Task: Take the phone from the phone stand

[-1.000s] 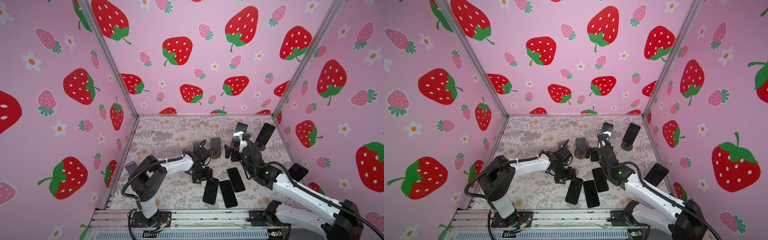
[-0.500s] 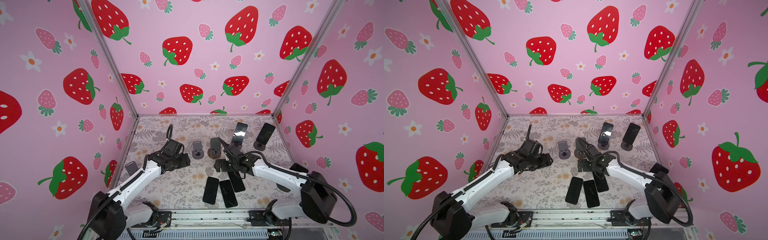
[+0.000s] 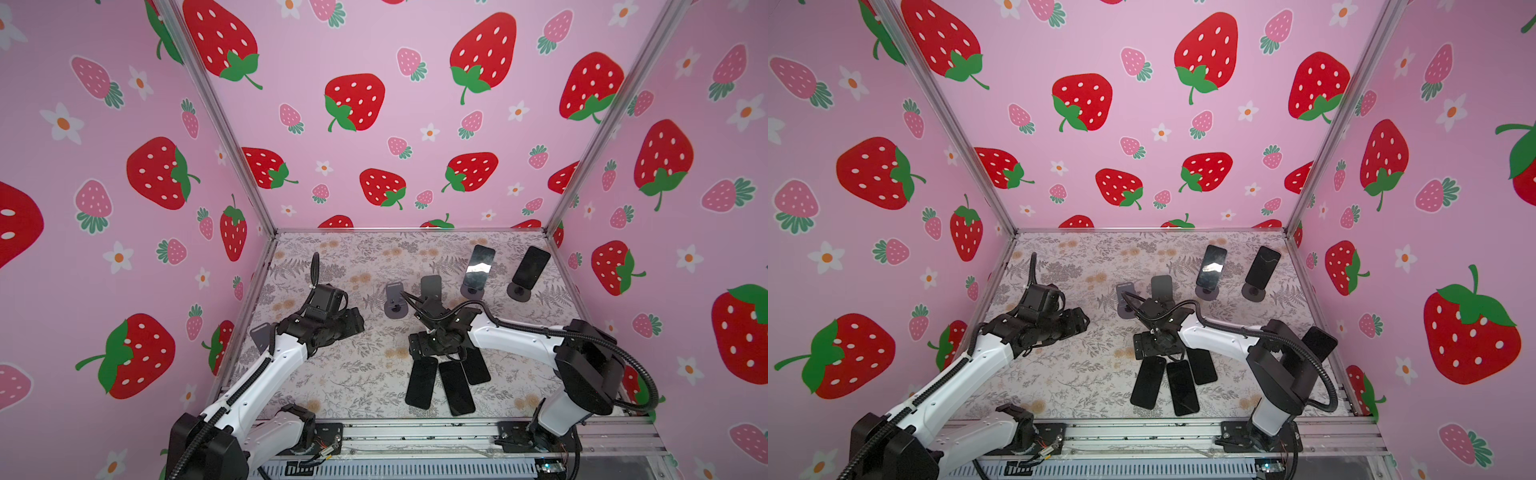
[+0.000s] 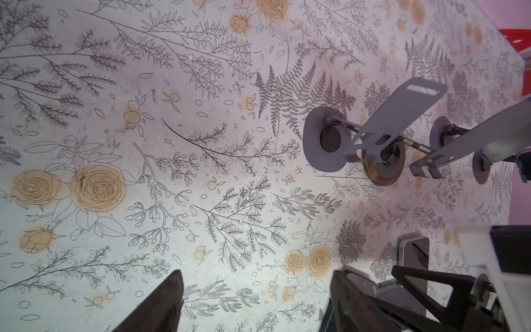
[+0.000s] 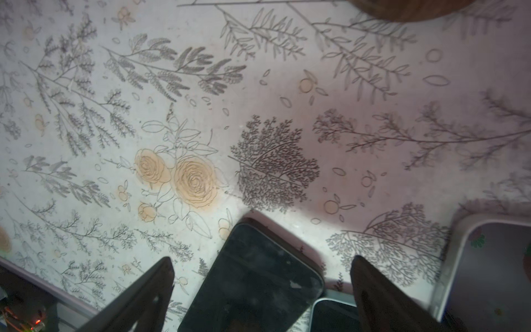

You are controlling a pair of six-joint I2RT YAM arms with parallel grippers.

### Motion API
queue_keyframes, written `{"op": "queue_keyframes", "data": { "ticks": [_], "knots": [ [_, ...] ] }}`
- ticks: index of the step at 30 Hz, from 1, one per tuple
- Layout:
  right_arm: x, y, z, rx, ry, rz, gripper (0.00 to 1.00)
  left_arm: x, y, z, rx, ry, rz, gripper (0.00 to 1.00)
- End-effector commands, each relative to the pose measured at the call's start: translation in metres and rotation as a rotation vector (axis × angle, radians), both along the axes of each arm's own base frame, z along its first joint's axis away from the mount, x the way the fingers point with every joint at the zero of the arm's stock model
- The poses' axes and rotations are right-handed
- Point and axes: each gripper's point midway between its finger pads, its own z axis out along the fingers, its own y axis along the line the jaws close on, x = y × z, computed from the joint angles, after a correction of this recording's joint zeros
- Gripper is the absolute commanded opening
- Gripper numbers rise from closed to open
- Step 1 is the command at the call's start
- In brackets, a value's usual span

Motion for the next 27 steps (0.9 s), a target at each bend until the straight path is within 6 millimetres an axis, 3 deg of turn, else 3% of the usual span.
{"op": "queue_keyframes", "data": {
  "ticks": [1, 4, 9, 13, 17, 23, 24, 27],
  "knots": [
    [-0.012, -0.003, 0.003, -0.039, -0.062, 0.128, 1.00, 0.000, 0.006, 0.002, 0.007, -0.013, 0.001, 0.82],
    [-0.019, -0.009, 0.006, -0.083, -0.119, 0.169, 1.00, 0.000, 0.009, 0.002, 0.000, -0.016, 0.011, 0.82],
    [-0.041, 0.006, 0.021, -0.160, -0.295, 0.376, 1.00, 0.002, 0.015, 0.003, -0.002, -0.019, 0.032, 0.82],
    [-0.043, 0.020, 0.019, -0.194, -0.365, 0.449, 1.00, 0.004, 0.019, 0.001, 0.002, -0.016, 0.051, 0.82],
    [-0.045, 0.035, 0.006, -0.203, -0.454, 0.509, 1.00, 0.002, 0.031, -0.004, 0.035, 0.009, 0.094, 0.82],
    [-0.052, 0.040, -0.009, -0.222, -0.487, 0.597, 1.00, 0.000, 0.040, -0.006, 0.042, 0.012, 0.126, 0.82],
    [-0.066, 0.043, -0.012, -0.210, -0.486, 0.648, 1.00, 0.001, 0.041, -0.006, 0.044, 0.009, 0.128, 0.82],
    [-0.079, 0.040, -0.022, -0.222, -0.478, 0.718, 1.00, 0.003, 0.044, -0.004, 0.054, 0.004, 0.134, 0.82]
  ]
}}
